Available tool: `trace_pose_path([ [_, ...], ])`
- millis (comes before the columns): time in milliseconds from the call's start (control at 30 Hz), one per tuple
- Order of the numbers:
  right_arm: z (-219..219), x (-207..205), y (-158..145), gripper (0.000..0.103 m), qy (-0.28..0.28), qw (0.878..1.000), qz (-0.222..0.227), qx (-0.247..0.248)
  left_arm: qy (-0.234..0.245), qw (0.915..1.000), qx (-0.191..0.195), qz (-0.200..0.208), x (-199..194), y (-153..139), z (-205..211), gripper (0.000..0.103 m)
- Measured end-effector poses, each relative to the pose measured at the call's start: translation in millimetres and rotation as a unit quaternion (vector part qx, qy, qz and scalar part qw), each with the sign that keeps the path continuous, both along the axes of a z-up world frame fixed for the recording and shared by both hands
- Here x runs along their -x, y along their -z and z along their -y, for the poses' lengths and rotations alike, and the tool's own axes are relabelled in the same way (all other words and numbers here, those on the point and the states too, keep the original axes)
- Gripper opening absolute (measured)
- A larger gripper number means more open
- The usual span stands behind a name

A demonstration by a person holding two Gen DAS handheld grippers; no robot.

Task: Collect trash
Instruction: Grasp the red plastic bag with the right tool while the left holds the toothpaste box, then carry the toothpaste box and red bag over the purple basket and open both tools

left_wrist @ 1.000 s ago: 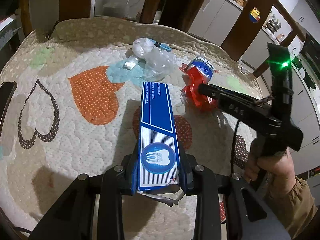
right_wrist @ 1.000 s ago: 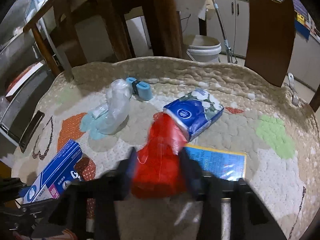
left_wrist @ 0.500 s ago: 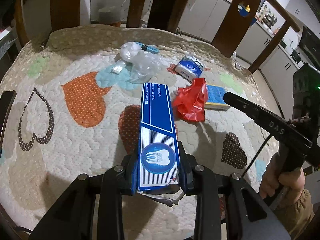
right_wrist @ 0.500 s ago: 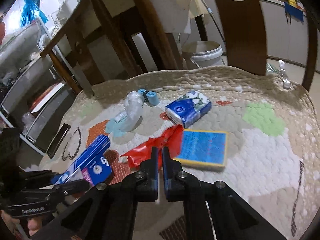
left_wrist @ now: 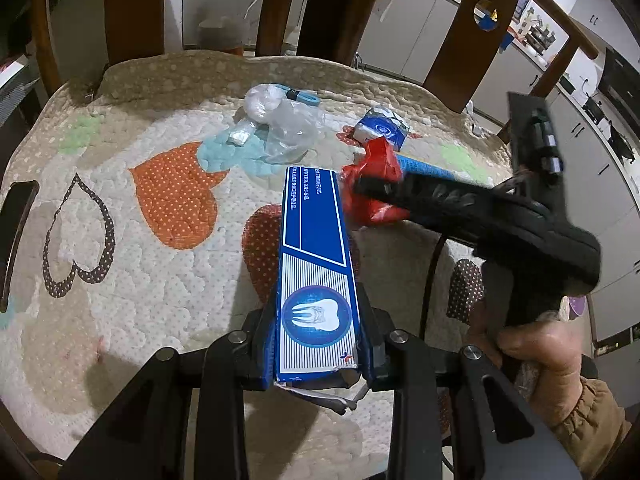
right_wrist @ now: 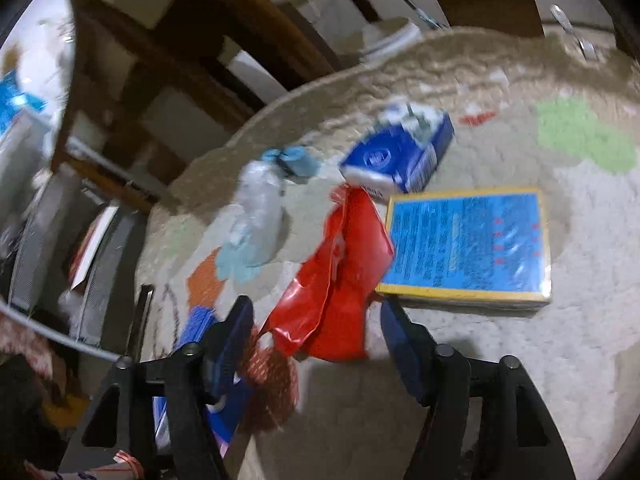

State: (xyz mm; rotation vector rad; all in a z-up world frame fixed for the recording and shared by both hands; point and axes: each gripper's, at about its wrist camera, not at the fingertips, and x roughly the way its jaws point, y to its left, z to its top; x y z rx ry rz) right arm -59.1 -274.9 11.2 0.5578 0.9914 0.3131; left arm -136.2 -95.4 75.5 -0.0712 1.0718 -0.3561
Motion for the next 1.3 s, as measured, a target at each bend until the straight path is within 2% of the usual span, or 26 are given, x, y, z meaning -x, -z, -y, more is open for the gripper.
trace_pose_path([
  [33, -0.4, -0.8, 2.5, 0.024, 0.002, 1.0, -0.005, 0.003, -0.001, 1.0, 0.001, 0.001, 0.4, -0.6, -1.5, 0.03],
  [167, 4.1, 7.7, -3.3, 0.012, -0.007, 1.0, 0.008, -0.006, -0.004, 1.0, 0.004, 0.005, 0.3, -1.5, -5.3, 0.03],
  [400, 24.0, 38.2, -28.7, 0.01, -0.023, 0.998, 0.053, 0.007, 0.009, 0.9999, -0.001, 0.01, 2.8, -8.2, 7.1, 0.03],
  [633, 72.1, 70.1, -48.2, 0.01, -0.003, 0.996, 0.087, 0.028, 0.046, 0.9986, -0.015, 0.021, 3.3, -21.1, 41.9, 0.03],
  [967, 175.1, 106.0, -63.8, 0.01, 0.088, 0.988, 0.107, 0.072, 0.116, 0.9912, -0.04, 0.05, 2.3, -38.6, 125.0, 0.03],
  [1133, 217.9, 126.7, -70.8, 0.01, 0.146, 0.977, 0.12, 0.095, 0.15, 0.986, -0.048, 0.056, 0.5, -41.3, 165.7, 0.03],
  [1300, 260.1, 148.7, -68.7, 0.01, 0.203, 0.966, 0.123, 0.102, 0.184, 0.9775, -0.065, 0.08, 6.4, -45.8, 206.8, 0.03],
])
